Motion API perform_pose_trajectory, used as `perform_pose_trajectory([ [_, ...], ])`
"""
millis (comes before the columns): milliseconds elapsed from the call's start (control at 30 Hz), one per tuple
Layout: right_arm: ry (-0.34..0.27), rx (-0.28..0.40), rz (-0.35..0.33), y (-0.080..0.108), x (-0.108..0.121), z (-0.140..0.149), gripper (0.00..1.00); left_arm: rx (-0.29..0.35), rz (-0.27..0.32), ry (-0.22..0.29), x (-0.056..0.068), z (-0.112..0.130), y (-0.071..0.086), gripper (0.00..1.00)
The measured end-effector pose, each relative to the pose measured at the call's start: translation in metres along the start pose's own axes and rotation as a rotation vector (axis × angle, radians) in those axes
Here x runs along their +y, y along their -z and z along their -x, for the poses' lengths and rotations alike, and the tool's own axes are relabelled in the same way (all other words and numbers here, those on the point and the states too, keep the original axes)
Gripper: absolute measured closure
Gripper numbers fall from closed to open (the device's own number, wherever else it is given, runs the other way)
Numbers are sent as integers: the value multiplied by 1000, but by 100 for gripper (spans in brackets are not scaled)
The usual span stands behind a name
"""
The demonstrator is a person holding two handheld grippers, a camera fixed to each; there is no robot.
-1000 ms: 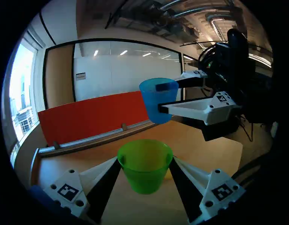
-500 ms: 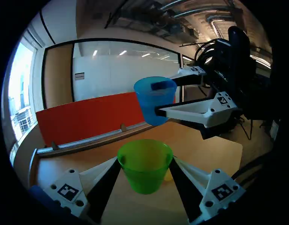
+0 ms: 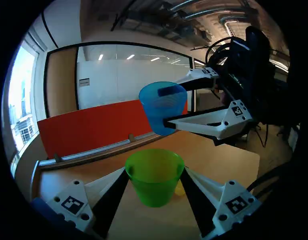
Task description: Pour water
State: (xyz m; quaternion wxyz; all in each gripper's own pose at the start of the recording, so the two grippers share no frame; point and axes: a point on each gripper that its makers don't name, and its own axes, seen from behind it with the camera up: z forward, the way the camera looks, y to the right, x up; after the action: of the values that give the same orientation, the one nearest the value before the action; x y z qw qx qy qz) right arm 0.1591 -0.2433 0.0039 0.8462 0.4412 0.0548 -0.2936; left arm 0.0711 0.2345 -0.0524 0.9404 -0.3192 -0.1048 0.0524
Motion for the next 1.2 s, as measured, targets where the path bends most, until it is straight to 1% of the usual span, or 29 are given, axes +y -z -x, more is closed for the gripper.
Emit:
perform_pose_trajectory([
  [200, 37, -5, -4, -2, 5, 1, 11, -3, -1, 6, -2, -1, -3, 13],
  [300, 57, -7, -5, -4, 7, 2, 11, -3, 3, 35, -2, -2, -5, 13],
  [400, 73, -11, -9, -6, 7, 4, 11, 12, 3, 68, -5, -8, -6, 13],
  [500, 83, -11, -12, -7, 8, 4, 11, 17, -3, 63, -8, -11, -7, 13],
  [600, 98, -7, -8, -8, 10, 3, 11, 13, -7, 27, -8, -12, -7, 13],
  [700, 108, -5, -10, -9, 11, 2, 11, 8, -3, 3, -5, -11, -9, 13],
  [900, 123, -3, -12, -11, 13, 1, 11, 9, 6, 3, 0, -11, -10, 13],
  [1200, 177, -10, -23, -11, 12, 1, 11, 13, 4, 6, -3, -13, -11, 13],
])
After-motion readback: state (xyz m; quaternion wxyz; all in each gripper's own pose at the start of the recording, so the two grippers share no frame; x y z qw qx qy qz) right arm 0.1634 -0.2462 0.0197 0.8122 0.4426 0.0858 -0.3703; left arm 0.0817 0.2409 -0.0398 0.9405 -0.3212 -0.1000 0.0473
